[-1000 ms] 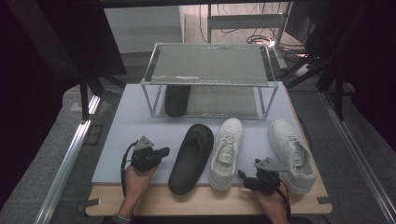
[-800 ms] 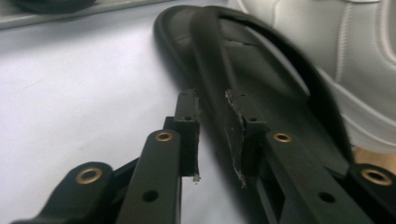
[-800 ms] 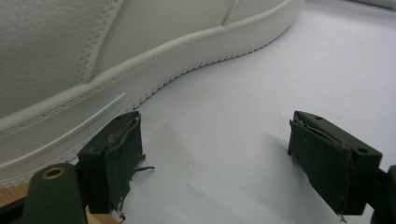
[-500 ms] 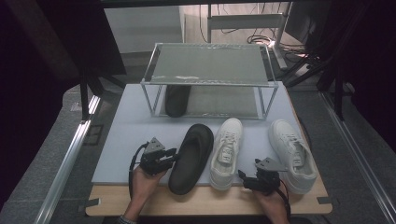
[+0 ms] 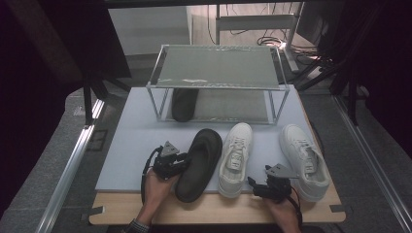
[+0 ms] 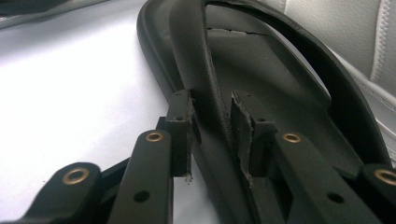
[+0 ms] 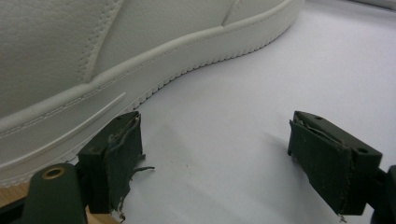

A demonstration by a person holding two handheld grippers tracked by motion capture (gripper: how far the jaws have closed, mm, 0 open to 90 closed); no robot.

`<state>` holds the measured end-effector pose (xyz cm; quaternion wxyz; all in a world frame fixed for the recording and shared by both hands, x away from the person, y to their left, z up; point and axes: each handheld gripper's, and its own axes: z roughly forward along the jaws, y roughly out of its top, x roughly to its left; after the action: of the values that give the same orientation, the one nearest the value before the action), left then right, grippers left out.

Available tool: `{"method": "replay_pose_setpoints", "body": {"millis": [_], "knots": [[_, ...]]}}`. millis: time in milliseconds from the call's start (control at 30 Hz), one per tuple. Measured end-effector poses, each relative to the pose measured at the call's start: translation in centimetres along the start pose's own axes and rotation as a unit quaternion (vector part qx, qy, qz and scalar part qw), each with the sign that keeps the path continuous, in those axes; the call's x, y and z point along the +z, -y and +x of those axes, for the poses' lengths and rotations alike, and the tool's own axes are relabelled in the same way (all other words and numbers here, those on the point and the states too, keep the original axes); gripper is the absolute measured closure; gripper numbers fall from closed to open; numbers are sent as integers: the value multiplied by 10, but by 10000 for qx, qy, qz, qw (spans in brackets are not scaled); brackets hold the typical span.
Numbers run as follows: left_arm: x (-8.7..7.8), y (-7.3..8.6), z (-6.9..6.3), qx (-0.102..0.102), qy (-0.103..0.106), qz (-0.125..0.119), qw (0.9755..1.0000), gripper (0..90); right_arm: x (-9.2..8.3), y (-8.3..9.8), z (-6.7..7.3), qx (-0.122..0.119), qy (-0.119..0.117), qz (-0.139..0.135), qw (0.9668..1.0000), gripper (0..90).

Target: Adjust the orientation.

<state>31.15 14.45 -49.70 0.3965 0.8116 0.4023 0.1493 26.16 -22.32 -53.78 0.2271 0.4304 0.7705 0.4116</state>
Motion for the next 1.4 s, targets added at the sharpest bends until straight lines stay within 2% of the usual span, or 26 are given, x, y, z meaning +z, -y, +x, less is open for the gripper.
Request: {"method": "replay_pose_setpoints", "body": {"millis": [400, 767, 1033, 1400], "knots": [[-3, -4, 13, -153, -164, 28, 9997, 808, 0, 0, 0, 1, 0, 1, 10000, 179], [-12, -9, 21, -172, -285, -87, 9994, 821, 0, 0, 0, 1, 0, 1, 10000, 179], [-14, -22, 29, -264, -343, -235, 9988, 822, 0, 0, 0, 1, 1, 1, 10000, 179], [2, -45, 33, -363, -491, -434, 9972, 821, 0, 0, 0, 5, -1, 0, 10000, 179]]}}
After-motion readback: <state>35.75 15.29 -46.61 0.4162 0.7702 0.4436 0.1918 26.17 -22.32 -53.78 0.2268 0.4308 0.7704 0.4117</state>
